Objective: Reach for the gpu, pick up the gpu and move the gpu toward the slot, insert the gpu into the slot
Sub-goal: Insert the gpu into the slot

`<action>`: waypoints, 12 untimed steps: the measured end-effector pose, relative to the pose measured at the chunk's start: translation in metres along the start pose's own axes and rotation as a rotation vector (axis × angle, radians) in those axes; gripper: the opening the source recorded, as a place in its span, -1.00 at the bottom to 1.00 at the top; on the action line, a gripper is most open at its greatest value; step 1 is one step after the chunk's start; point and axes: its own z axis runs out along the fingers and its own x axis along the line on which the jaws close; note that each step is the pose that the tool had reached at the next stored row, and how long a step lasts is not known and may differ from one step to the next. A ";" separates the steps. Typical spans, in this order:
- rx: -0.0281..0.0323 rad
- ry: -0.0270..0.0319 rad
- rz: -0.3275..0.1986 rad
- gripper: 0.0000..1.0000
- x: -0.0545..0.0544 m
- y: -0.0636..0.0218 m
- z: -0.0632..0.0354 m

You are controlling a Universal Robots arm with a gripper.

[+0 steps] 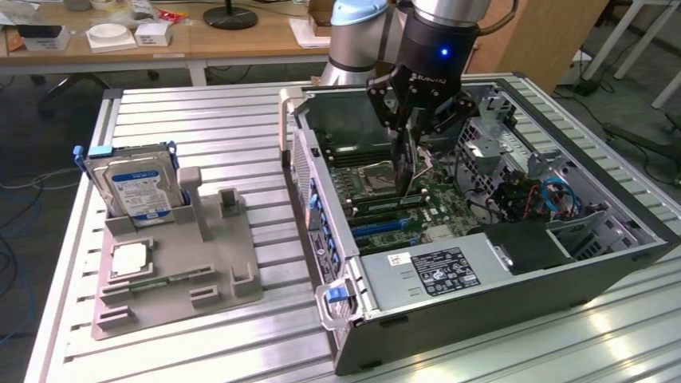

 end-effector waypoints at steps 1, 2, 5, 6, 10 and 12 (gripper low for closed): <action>0.0002 -0.0003 -0.011 -0.47 0.000 0.0000 0.0000; 0.0003 -0.0005 -0.023 -0.47 0.000 0.0000 0.0001; 0.0009 -0.0013 -0.057 -0.47 0.000 -0.0001 0.0002; 0.0010 -0.0015 -0.069 -0.47 0.000 -0.0001 0.0002; 0.0015 -0.0023 -0.107 -0.47 0.000 -0.0001 0.0003; 0.0015 -0.0027 -0.122 -0.47 0.000 -0.0002 0.0003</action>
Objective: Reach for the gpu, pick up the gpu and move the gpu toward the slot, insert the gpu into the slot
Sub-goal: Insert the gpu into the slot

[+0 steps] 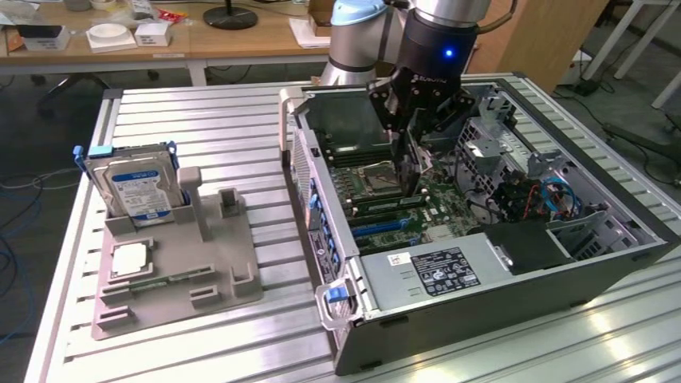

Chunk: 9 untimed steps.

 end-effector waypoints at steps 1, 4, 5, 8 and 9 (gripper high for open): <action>-0.0004 -0.0003 -0.005 -0.47 0.000 0.0000 0.0000; -0.0004 -0.0015 -0.017 -0.47 0.000 0.0000 -0.0016; -0.0004 -0.0021 -0.028 -0.47 0.000 0.0000 -0.0021; -0.0003 -0.0033 -0.073 -0.47 0.000 0.0000 -0.0028; 0.0000 -0.0036 -0.089 -0.47 0.000 0.0000 -0.0029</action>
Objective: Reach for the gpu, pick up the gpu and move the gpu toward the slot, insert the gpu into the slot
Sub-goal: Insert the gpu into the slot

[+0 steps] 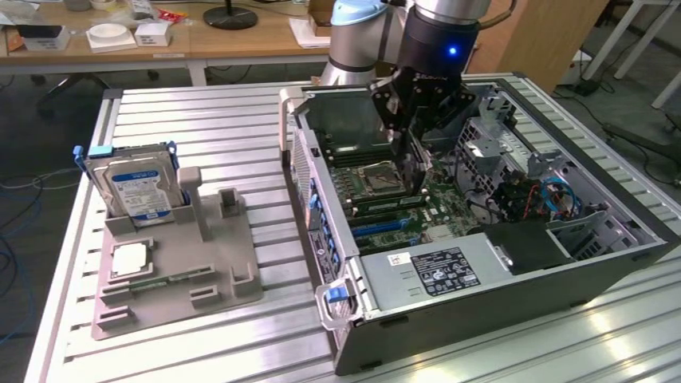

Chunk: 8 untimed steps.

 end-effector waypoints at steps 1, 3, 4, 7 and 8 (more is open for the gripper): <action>0.0004 -0.0003 -0.017 -0.47 0.000 0.0000 -0.0001; 0.0009 -0.0010 -0.052 -0.47 0.000 0.0000 -0.0002; 0.0011 -0.0014 -0.071 -0.47 0.000 -0.0001 -0.0002; 0.0018 -0.0024 -0.123 -0.47 0.000 -0.0001 -0.0002; 0.0021 -0.0028 -0.140 -0.47 0.000 -0.0001 -0.0002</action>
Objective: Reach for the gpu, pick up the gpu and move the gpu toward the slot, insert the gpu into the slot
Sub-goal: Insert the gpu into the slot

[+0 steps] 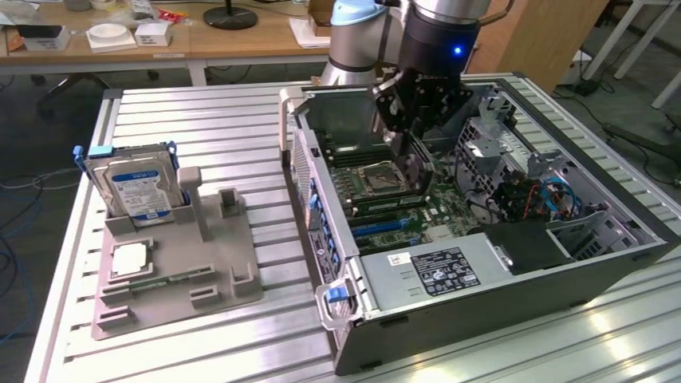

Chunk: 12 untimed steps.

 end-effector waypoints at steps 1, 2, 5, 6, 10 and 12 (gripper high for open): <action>0.0001 -0.0004 -0.017 -0.47 0.000 0.0000 0.0000; 0.0003 -0.0008 -0.036 -0.47 0.000 0.0000 0.0000; 0.0008 -0.0019 -0.087 -0.47 0.000 0.0000 -0.0001; 0.0011 -0.0023 -0.103 -0.47 0.000 0.0000 -0.0001; 0.0020 -0.0036 -0.171 -0.47 0.000 0.0000 -0.0003; 0.0025 -0.0043 -0.205 -0.47 0.000 0.0000 -0.0004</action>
